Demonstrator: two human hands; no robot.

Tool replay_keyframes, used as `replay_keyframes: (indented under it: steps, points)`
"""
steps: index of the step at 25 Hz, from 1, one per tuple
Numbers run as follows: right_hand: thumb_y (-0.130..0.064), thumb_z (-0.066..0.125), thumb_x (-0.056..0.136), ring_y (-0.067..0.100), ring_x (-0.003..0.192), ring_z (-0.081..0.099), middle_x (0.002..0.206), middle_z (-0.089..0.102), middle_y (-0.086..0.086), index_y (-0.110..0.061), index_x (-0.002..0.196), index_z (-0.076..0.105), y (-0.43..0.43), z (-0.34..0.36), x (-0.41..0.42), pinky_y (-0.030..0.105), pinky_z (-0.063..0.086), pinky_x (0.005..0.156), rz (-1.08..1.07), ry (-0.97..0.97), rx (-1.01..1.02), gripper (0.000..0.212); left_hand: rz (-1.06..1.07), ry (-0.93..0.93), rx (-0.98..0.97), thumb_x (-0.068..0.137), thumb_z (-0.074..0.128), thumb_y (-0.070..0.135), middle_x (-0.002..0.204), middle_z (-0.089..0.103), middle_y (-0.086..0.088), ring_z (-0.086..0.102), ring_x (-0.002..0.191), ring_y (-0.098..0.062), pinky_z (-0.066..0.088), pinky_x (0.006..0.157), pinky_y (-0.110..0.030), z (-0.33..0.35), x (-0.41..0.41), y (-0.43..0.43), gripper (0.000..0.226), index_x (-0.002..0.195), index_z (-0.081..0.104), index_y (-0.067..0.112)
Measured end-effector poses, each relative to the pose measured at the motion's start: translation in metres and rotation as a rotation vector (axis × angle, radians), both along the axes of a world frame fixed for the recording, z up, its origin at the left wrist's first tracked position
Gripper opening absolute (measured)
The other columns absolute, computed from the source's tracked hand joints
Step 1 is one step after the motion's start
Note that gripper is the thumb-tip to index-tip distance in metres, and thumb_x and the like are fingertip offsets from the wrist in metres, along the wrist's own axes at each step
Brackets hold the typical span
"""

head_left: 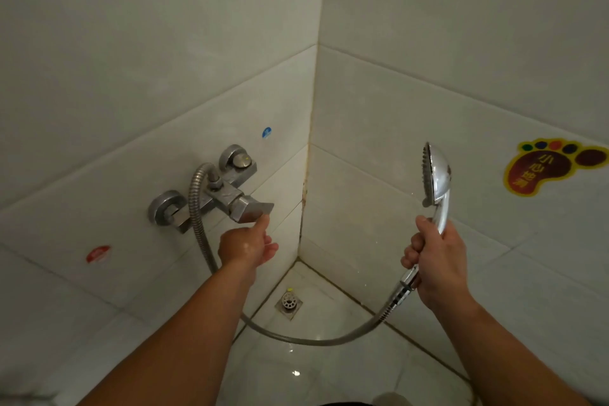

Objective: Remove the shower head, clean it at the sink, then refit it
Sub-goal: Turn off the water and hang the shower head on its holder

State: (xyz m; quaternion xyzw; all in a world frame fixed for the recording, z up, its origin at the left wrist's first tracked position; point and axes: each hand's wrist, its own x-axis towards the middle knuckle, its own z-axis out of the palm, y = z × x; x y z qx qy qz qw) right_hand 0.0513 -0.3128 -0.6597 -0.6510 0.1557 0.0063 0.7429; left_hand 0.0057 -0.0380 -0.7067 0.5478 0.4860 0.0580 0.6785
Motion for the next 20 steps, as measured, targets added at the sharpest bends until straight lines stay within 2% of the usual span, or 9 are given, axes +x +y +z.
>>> replay_keyframes:
  steps: [1,3,4,6,9,13,15,17,20]
  points:
    - [-0.016,0.058,0.099,0.016,0.044,0.033,0.058,0.036,0.003,-0.018,0.083,0.045,0.005,-0.003,0.0,0.028,0.032,0.043,0.034,-0.002,0.012,0.021,-0.135,0.023,-0.063,0.084,0.077,0.03,0.081,0.074,-0.012,0.072,0.069,-0.024,0.061,0.066,-0.032,0.005,-0.007,-0.008,0.034,0.092,0.072,-0.002]
    - [-0.015,0.057,0.099,0.016,0.044,0.033,0.059,0.038,0.004,-0.016,0.086,0.049,0.015,-0.003,0.002,0.027,0.032,0.042,0.146,-0.01,0.063,0.016,-0.557,0.001,0.042,0.087,0.071,0.033,0.092,0.074,-0.01,0.069,0.08,-0.021,0.057,0.075,-0.035,0.015,-0.021,-0.037,0.027,0.097,0.074,0.009]
    - [-0.015,0.056,0.099,0.016,0.043,0.034,0.059,0.04,0.004,-0.015,0.088,0.051,0.022,-0.001,0.006,0.026,0.032,0.042,0.224,-0.01,0.102,0.012,-0.74,-0.052,0.133,0.087,0.067,0.04,0.099,0.074,-0.006,0.068,0.089,-0.019,0.055,0.083,-0.035,0.023,-0.024,-0.054,0.03,0.101,0.074,0.015]
    - [-0.016,0.055,0.098,0.015,0.044,0.036,0.06,0.044,0.002,-0.012,0.095,0.056,0.036,0.007,0.02,0.025,0.032,0.043,0.403,-0.003,0.204,0.005,-0.912,-0.146,0.241,0.084,0.055,0.058,0.115,0.071,0.001,0.066,0.106,-0.015,0.052,0.097,-0.038,0.045,-0.018,-0.084,0.049,0.116,0.068,0.023]
    - [-0.026,0.056,0.087,0.016,0.047,0.039,0.063,0.045,0.002,-0.011,0.098,0.064,0.061,0.031,0.056,0.026,0.036,0.047,0.684,0.021,0.368,0.02,-0.749,-0.195,0.182,0.077,0.054,0.069,0.113,0.071,-0.004,0.069,0.104,-0.021,0.053,0.1,-0.049,0.086,0.011,-0.105,0.064,0.117,0.057,0.019]
    - [-0.024,0.046,0.083,0.016,0.048,0.041,0.055,0.04,0.002,-0.007,0.095,0.062,0.093,0.085,0.099,0.028,0.037,0.05,1.017,0.013,0.611,0.026,-0.527,-0.322,-0.045,0.098,0.059,0.039,0.11,0.071,-0.017,0.073,0.103,-0.038,0.059,0.09,-0.044,0.137,0.031,-0.103,0.042,0.124,0.055,0.006]
    - [-0.025,0.044,0.081,0.017,0.05,0.046,0.053,0.042,0.002,-0.007,0.094,0.063,0.109,0.116,0.111,0.028,0.041,0.053,1.17,-0.001,0.686,0.03,-0.521,-0.368,0.051,0.098,0.061,0.019,0.111,0.071,-0.023,0.072,0.106,-0.036,0.058,0.092,-0.044,0.163,0.031,-0.098,0.03,0.123,0.058,0.003]
    - [-0.029,0.049,0.076,0.021,0.056,0.052,0.055,0.048,0.005,-0.006,0.094,0.066,0.125,0.152,0.122,0.031,0.046,0.059,1.323,-0.083,0.672,0.033,-0.438,-0.39,0.217,0.097,0.062,0.012,0.111,0.073,-0.024,0.074,0.102,-0.033,0.058,0.093,-0.047,0.193,0.034,-0.095,0.024,0.119,0.063,0.001]
    - [-0.03,0.054,0.083,0.027,0.07,0.062,0.074,0.064,0.013,-0.007,0.095,0.066,0.144,0.216,0.13,0.039,0.054,0.068,1.396,-0.339,0.362,0.029,-0.242,-0.416,0.435,0.097,0.062,0.012,0.104,0.074,-0.026,0.076,0.094,-0.034,0.061,0.087,-0.047,0.244,0.032,-0.088,0.018,0.11,0.067,0.001]
